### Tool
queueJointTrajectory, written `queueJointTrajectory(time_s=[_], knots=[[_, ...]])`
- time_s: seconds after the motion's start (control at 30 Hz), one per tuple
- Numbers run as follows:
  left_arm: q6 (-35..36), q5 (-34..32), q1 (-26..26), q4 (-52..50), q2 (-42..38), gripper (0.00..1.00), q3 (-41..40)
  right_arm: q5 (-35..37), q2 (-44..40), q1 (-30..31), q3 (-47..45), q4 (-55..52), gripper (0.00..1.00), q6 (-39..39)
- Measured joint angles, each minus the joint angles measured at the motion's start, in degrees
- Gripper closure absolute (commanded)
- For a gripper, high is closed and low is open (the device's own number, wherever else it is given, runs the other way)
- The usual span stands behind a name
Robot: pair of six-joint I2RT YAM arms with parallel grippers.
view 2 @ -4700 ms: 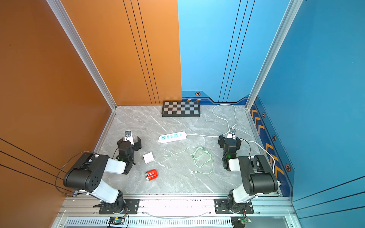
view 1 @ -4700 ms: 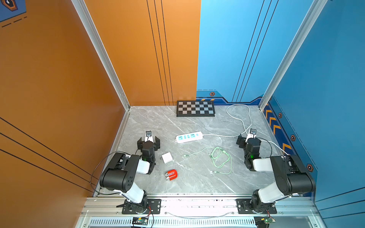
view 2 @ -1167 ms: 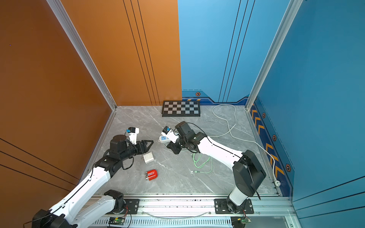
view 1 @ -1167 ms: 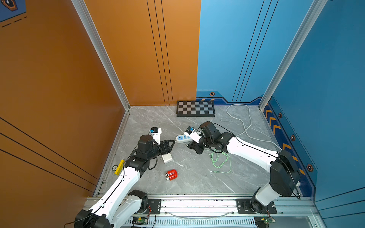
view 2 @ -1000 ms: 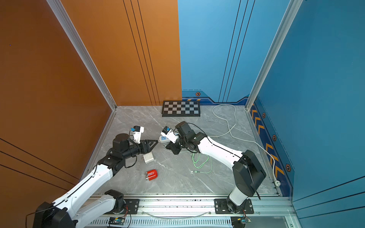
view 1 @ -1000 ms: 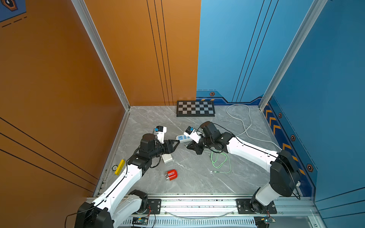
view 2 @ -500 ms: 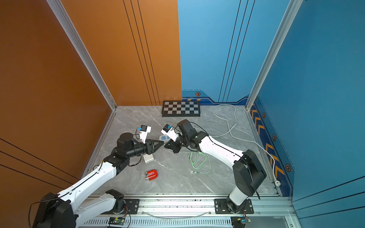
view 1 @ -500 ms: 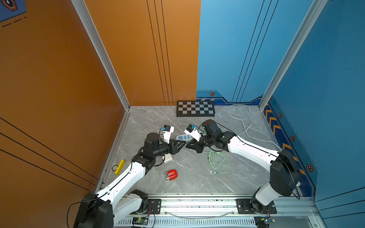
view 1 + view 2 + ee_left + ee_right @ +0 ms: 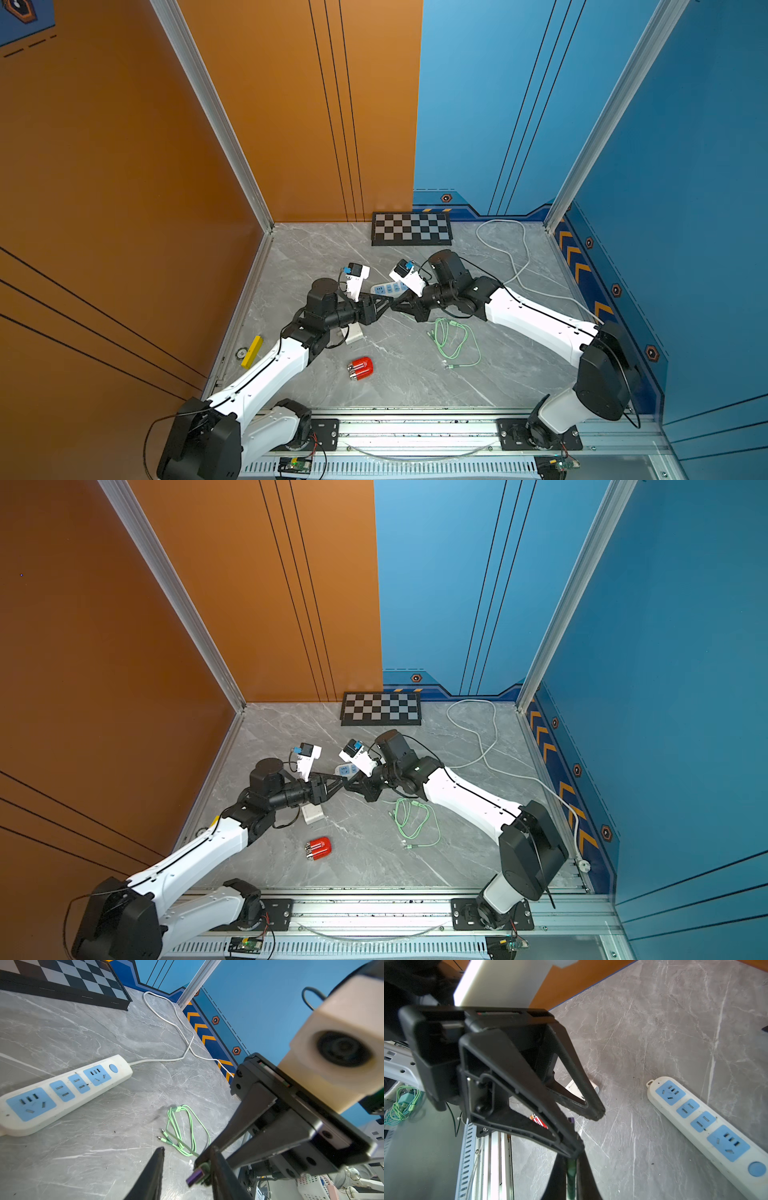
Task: Charge the electric shaver
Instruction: Pick up the charging cable from the center of the board.
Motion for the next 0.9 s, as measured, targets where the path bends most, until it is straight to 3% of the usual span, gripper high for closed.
queueJointTrajectory(time_s=[0.1, 0.27, 0.63, 0.77, 0.9], knots=[[0.0, 0.1, -0.3, 0.6, 0.0, 0.70, 0.1, 0.0, 0.0, 0.0, 0.0, 0.0, 1.00, 0.0], [-0.2, 1.3, -0.6, 1.6, 0.0, 1.00, 0.3, 0.0, 0.0, 0.0, 0.0, 0.0, 1.00, 0.0], [0.9, 1.7, -0.5, 1.9, 0.0, 1.00, 0.3, -1.0, 0.0, -0.5, 0.0, 0.0, 0.99, -0.1], [0.8, 1.5, -0.3, 2.1, 0.0, 1.00, 0.2, -0.4, -0.4, -0.6, -0.3, 0.1, 0.77, 0.3], [-0.4, 0.8, 0.4, 2.3, -0.1, 1.00, -1.1, 4.1, -3.8, -0.4, -3.8, 1.7, 0.66, 0.9]])
